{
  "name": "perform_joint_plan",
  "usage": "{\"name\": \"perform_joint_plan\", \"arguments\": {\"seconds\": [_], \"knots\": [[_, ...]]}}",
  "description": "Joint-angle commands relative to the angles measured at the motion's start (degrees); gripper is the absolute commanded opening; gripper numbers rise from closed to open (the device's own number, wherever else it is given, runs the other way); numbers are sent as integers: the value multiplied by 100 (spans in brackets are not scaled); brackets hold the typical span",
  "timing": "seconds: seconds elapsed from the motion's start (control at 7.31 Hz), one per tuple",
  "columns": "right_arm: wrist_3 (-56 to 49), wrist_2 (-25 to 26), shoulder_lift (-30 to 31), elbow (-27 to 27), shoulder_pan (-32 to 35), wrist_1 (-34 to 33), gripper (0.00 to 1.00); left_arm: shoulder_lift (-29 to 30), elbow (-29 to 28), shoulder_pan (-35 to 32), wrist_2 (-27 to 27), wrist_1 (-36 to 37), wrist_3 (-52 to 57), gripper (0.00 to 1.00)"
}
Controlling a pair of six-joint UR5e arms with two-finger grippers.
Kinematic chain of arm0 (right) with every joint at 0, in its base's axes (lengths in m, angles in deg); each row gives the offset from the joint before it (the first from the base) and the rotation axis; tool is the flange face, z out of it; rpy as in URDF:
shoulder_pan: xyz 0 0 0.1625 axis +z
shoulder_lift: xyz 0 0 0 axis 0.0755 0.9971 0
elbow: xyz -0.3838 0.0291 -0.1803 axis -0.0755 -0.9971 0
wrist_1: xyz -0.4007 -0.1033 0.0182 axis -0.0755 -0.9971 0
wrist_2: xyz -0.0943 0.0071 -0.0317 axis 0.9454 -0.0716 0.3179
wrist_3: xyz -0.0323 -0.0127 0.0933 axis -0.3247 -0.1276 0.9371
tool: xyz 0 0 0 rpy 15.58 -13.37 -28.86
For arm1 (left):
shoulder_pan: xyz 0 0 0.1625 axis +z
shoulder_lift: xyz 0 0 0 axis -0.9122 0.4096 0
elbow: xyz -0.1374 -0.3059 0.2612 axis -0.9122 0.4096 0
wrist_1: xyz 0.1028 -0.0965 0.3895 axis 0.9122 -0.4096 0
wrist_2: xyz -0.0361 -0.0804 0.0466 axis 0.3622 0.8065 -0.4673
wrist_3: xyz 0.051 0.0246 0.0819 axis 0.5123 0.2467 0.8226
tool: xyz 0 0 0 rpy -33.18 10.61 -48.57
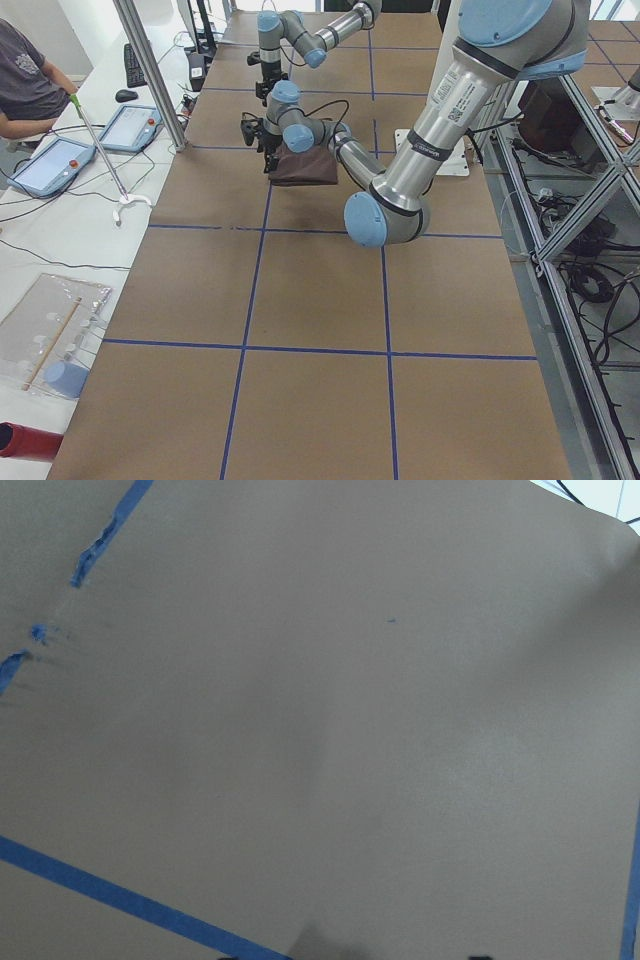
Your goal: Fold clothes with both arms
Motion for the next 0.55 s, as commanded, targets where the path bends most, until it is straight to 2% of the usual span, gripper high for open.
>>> {"name": "perform_joint_plan", "arguments": {"seconds": [0.0,0.14,0.41], "knots": [[-1190,-68,565,314,650,-60,100,-451,388,-476,692,14,1163,100],[-2556,-77,1048,403,1159,-60,100,-734,608,-1063,1168,31,2170,100],[-5945,-77,1814,334,2301,-313,100,-1349,663,-2206,1707,119,4584,100]]}}
